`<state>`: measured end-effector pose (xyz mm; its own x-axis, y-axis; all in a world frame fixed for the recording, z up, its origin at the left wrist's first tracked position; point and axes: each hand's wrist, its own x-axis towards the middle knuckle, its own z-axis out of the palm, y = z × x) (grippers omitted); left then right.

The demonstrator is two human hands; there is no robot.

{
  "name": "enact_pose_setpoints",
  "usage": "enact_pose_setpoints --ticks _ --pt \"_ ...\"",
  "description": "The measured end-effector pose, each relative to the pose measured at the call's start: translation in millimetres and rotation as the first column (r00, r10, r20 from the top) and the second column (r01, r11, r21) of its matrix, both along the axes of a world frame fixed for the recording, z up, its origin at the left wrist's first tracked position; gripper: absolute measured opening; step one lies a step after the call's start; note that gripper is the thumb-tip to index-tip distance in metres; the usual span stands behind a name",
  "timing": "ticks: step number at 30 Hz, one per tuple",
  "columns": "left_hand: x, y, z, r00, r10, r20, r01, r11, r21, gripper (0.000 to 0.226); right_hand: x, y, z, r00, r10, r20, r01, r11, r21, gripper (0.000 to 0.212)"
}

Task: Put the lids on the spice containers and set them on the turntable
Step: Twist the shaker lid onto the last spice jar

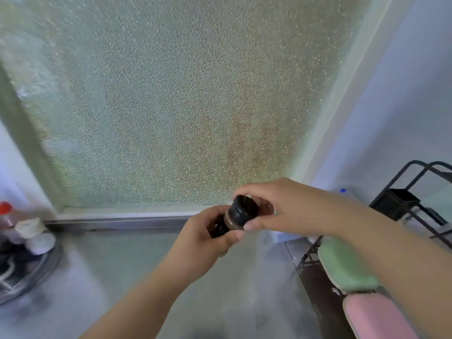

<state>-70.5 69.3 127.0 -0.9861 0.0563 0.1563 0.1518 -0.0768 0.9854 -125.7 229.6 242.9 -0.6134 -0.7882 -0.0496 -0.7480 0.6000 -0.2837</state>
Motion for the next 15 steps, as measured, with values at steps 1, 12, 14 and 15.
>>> enact_pose_setpoints --ticks 1,12,14,15 --pt "3 -6 -1 0.999 0.042 -0.006 -0.042 0.999 -0.025 0.031 -3 -9 -2 0.999 0.041 -0.031 -0.041 0.999 0.017 0.035" --pt "44 -71 10 0.991 0.099 -0.087 -0.085 0.986 0.145 0.015 -4 -106 -19 0.835 0.469 -0.287 -0.511 0.855 -0.091 0.036" --pt "53 -77 4 0.979 0.179 -0.099 -0.162 0.974 0.159 0.011 1 -123 -28 0.806 0.484 -0.341 -0.55 0.825 -0.131 0.031" --pt "57 -80 0 0.971 0.223 -0.087 -0.208 0.965 0.16 0.01 3 -131 -33 0.797 0.494 -0.347 -0.566 0.811 -0.146 0.028"
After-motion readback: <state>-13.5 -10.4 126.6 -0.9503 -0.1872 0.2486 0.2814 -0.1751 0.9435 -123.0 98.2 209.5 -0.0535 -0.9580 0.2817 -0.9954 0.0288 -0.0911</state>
